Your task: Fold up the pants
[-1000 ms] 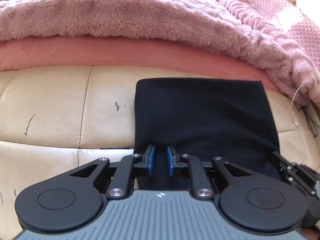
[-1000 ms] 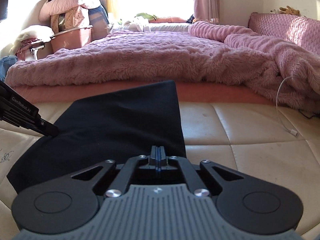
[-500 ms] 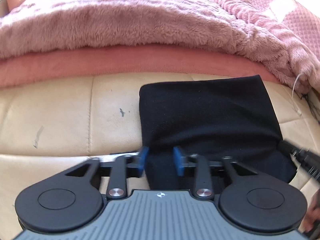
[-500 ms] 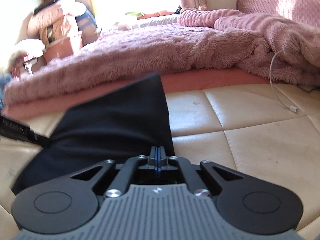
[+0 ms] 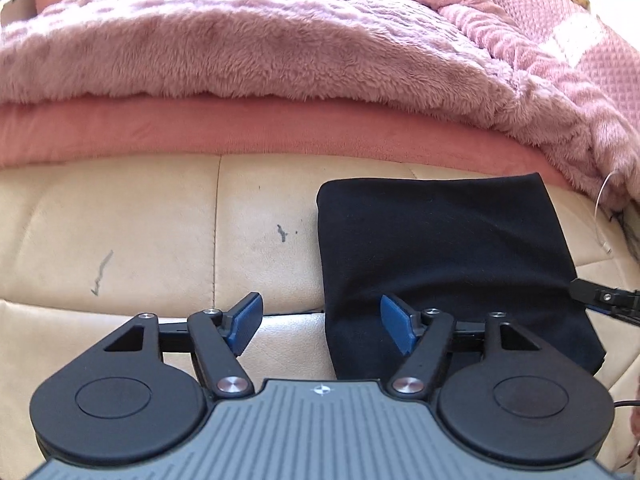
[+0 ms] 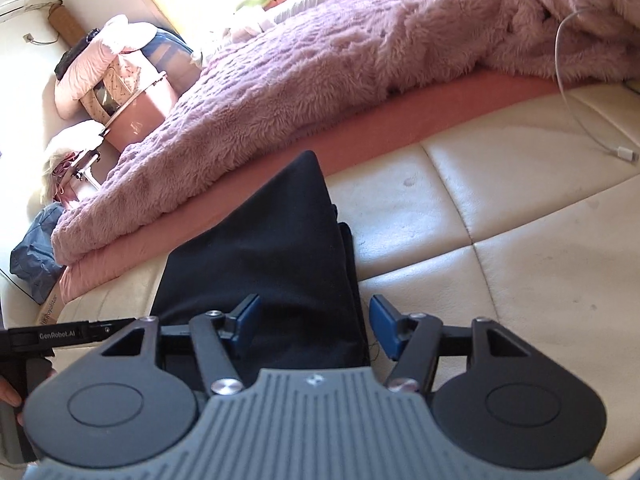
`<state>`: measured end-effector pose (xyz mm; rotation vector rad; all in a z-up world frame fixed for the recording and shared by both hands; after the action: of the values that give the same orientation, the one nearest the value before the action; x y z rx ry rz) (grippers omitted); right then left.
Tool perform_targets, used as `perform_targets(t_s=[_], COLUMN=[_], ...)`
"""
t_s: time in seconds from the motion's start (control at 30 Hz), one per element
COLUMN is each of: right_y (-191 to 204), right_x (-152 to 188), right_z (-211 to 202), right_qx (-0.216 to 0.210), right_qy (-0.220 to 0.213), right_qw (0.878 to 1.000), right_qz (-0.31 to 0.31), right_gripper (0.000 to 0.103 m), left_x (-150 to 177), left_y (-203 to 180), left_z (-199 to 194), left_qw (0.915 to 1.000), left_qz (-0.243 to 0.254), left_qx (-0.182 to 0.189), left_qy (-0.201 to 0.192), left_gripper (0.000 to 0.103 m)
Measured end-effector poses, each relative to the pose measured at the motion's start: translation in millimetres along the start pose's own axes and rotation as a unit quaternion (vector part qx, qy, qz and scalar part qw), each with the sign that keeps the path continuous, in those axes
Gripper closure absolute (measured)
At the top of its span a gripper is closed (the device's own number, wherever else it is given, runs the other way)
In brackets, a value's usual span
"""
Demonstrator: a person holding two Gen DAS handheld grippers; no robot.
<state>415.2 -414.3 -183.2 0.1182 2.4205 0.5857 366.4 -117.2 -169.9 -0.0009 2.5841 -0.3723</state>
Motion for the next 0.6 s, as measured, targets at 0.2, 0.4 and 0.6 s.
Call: perform_targets(t_s=[0.2,0.4,0.6], right_y=[-10,-15,-11], right_x=[-1,-2,-1], right_z=[26,32,36], right_qx=[-0.011,-0.030,-0.033], right_qy=[0.039,0.041,0.041], right_qw=[0.999,0.997,0.997], right_qz=[0.028,0.052,0.052], right_gripper=[0.052,0.052,0.064], left_x=[2,-3,1], left_y=[17,26,13], left_z=[22,32,34], left_qw=[0.9933,0.9798,0.9781], left_qz=[-0.087,-0.144,-0.138], left_qx=[0.071,0.138,0.155], left_qy=[0.026,0.010,0.016], left_gripper=[0.021,0.016,0.059])
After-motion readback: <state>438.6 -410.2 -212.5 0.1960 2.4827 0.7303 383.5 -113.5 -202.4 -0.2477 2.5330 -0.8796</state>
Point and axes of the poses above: each gripper's, at about its wrist camera, not at the fingertips, and z roughly the way its jaws point, y to its left, x to its underside, the point moved 8 cm from there along z, roughly the way its jaws point, and after that the axes turned 5 degrees about -z, right-handed, at the moved point
